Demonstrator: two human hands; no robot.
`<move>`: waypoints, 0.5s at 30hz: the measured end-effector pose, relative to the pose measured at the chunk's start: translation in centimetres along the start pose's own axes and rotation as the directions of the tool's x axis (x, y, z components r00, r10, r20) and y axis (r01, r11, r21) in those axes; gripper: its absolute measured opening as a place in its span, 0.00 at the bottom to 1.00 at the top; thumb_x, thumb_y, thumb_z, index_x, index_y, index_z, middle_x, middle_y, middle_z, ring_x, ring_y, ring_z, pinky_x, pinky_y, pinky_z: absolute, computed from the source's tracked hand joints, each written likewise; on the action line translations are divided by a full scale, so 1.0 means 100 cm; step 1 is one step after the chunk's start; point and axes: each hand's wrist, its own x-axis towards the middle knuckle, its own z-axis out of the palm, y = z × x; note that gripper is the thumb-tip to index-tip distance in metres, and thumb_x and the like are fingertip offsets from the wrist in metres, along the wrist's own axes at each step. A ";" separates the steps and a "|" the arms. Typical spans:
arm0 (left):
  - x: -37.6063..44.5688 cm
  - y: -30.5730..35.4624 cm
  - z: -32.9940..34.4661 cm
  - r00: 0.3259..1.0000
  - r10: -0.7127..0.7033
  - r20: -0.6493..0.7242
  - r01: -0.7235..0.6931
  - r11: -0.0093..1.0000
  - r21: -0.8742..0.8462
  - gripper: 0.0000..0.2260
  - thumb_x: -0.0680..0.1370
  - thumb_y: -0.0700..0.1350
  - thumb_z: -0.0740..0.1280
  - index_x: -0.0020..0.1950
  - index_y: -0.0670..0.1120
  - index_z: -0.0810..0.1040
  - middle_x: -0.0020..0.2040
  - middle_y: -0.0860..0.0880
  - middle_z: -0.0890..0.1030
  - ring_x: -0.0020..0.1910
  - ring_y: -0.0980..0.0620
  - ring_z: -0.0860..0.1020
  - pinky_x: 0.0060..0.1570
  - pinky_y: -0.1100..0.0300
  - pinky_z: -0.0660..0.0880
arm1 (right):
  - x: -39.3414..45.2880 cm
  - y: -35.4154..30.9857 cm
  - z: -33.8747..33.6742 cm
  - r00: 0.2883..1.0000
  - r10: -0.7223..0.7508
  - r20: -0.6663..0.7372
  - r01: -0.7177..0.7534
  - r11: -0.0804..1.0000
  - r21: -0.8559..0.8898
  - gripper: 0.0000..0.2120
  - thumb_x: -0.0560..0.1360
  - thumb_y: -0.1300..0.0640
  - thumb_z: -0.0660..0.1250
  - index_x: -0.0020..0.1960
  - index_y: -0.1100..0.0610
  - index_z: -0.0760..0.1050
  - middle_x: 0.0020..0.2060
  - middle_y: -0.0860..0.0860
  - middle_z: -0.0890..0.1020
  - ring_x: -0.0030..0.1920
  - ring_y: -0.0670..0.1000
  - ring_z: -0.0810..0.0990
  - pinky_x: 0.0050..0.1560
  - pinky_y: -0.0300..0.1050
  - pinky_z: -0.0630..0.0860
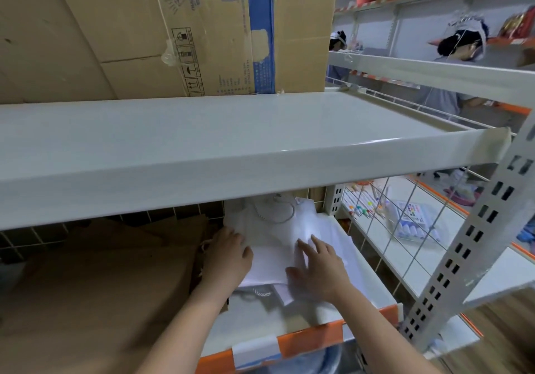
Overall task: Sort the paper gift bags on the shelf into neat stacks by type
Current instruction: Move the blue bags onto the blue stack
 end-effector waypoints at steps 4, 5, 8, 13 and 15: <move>-0.011 0.010 0.002 0.996 0.048 -0.069 -0.048 0.999 0.002 0.09 0.74 0.44 0.65 0.45 0.39 0.80 0.51 0.42 0.77 0.51 0.42 0.77 0.48 0.54 0.73 | 0.007 0.002 0.003 0.989 0.100 -0.110 -0.093 0.994 0.063 0.28 0.79 0.43 0.59 0.75 0.49 0.57 0.77 0.52 0.54 0.77 0.55 0.52 0.72 0.52 0.57; -0.012 0.008 0.001 0.994 0.076 -0.082 -0.074 0.997 0.022 0.10 0.74 0.46 0.64 0.46 0.41 0.81 0.51 0.45 0.78 0.51 0.44 0.78 0.47 0.54 0.75 | 0.010 0.003 0.004 0.986 0.100 -0.132 -0.095 0.994 0.046 0.25 0.79 0.45 0.57 0.74 0.49 0.60 0.77 0.52 0.56 0.76 0.54 0.54 0.71 0.51 0.59; -0.018 0.005 -0.005 0.986 0.159 -0.041 -0.150 0.975 0.161 0.19 0.76 0.57 0.56 0.58 0.53 0.81 0.62 0.52 0.78 0.64 0.48 0.73 0.60 0.54 0.71 | 0.014 0.005 0.001 0.990 0.083 -0.116 -0.090 0.994 -0.060 0.17 0.81 0.48 0.54 0.69 0.47 0.66 0.76 0.51 0.60 0.74 0.56 0.58 0.68 0.51 0.63; -0.015 0.014 -0.001 0.962 0.171 0.214 -0.215 0.955 0.204 0.29 0.77 0.65 0.49 0.75 0.54 0.63 0.77 0.52 0.59 0.77 0.48 0.49 0.73 0.51 0.42 | 0.014 0.005 -0.004 0.983 0.075 -0.169 -0.093 0.990 -0.104 0.21 0.78 0.45 0.60 0.68 0.51 0.67 0.73 0.51 0.65 0.72 0.56 0.63 0.66 0.52 0.65; -0.013 0.022 0.005 0.956 0.176 0.234 -0.237 0.936 0.261 0.28 0.77 0.64 0.50 0.73 0.53 0.65 0.74 0.50 0.63 0.76 0.46 0.52 0.74 0.47 0.44 | 0.010 0.000 -0.003 0.975 0.052 -0.218 -0.056 0.998 -0.011 0.20 0.80 0.45 0.56 0.69 0.51 0.70 0.71 0.50 0.68 0.71 0.54 0.65 0.65 0.50 0.65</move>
